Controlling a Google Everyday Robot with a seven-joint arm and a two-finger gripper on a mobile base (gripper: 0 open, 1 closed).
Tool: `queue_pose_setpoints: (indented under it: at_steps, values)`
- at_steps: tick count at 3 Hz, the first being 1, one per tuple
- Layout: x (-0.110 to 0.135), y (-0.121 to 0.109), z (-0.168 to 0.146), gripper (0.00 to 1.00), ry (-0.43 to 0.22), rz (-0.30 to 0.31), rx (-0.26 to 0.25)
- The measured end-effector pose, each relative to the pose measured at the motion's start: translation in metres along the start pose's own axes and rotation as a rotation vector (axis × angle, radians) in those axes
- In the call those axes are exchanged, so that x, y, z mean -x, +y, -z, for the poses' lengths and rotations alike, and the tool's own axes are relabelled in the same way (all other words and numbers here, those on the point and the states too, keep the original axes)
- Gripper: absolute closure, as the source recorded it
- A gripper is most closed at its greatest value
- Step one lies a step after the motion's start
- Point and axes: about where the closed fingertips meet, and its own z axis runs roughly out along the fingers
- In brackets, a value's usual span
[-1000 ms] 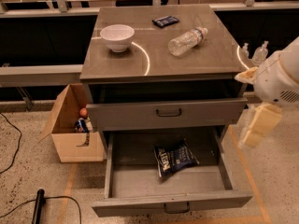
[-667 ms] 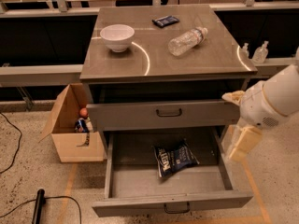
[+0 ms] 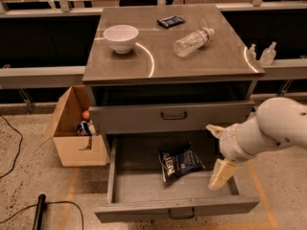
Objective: Pick blue chip bag from middle drawer and place on counter
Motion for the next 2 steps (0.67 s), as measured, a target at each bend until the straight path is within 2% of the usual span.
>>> queue_pose_setpoints:
  at_steps: [1, 2]
  values:
    - [-0.0038, -0.0084, -0.0111, 0.00, 0.001, 0.006, -0.040]
    - [-0.0036, -0.0085, -0.0110, 0.00, 0.000, 0.006, -0.040]
